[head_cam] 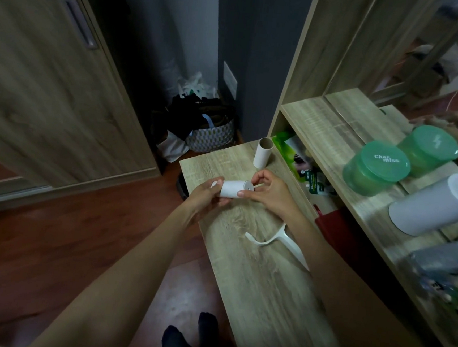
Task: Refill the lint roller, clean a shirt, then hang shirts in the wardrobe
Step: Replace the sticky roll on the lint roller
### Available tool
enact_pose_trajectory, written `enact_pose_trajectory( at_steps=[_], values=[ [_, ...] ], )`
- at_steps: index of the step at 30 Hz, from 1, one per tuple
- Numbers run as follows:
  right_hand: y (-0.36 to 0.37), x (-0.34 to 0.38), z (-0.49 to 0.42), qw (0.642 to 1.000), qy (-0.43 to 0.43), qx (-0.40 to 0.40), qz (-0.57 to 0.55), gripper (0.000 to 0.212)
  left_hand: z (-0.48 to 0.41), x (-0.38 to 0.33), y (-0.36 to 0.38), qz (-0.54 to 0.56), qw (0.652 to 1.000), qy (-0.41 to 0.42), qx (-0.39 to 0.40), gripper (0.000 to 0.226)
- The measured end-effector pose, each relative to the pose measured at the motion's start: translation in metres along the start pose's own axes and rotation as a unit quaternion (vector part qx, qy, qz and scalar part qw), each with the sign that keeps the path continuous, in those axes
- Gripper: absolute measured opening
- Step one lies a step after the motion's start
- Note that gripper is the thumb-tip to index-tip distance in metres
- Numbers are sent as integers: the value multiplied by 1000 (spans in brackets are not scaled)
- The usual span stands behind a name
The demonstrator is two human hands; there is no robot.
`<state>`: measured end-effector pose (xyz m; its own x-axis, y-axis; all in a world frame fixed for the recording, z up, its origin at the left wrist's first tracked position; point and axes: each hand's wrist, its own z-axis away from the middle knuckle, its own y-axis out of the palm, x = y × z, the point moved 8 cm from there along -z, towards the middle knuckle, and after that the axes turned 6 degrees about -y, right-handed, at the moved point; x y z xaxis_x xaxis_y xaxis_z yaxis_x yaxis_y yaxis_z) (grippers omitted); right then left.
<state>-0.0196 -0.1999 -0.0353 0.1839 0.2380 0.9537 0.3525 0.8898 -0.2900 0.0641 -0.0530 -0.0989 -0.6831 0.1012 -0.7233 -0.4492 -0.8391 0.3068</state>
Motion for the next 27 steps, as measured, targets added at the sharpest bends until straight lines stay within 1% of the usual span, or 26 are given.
enact_pose_trajectory(
  at_steps=[4, 8, 11, 13, 15, 19, 22, 25, 27],
  values=[
    [1, -2, 0, 999, 25, 10, -25, 42, 1, -7, -3, -40, 999, 28, -12, 37],
    [-5, -12, 0, 998, 38, -33, -28, 41, 3, -17, -12, -63, 995, 66, -38, 37],
    [-7, -24, -2, 997, 43, -52, -41, 32, 8, -26, -23, -90, 985, 115, -89, 39],
    [-7, -30, -7, 997, 41, -60, -1, 24, 10, -31, -33, -101, 976, 149, -125, 43],
    [-9, -38, -15, 994, 37, -60, 82, 18, 11, -32, -41, -115, 968, 169, -143, 46],
    [-5, -62, -29, 979, 48, -18, 196, 8, 8, -27, -49, -133, 969, 161, -136, 43],
    [-4, -73, -31, 971, 66, -3, 230, 15, 9, -24, -53, -123, 972, 155, -129, 41],
    [-10, -82, -30, 968, 86, -18, 236, 22, 11, -25, -56, -102, 973, 162, -131, 37],
    [-14, -84, -29, 966, 89, -27, 242, 31, 13, -27, -56, -105, 971, 170, -132, 35]
  ],
)
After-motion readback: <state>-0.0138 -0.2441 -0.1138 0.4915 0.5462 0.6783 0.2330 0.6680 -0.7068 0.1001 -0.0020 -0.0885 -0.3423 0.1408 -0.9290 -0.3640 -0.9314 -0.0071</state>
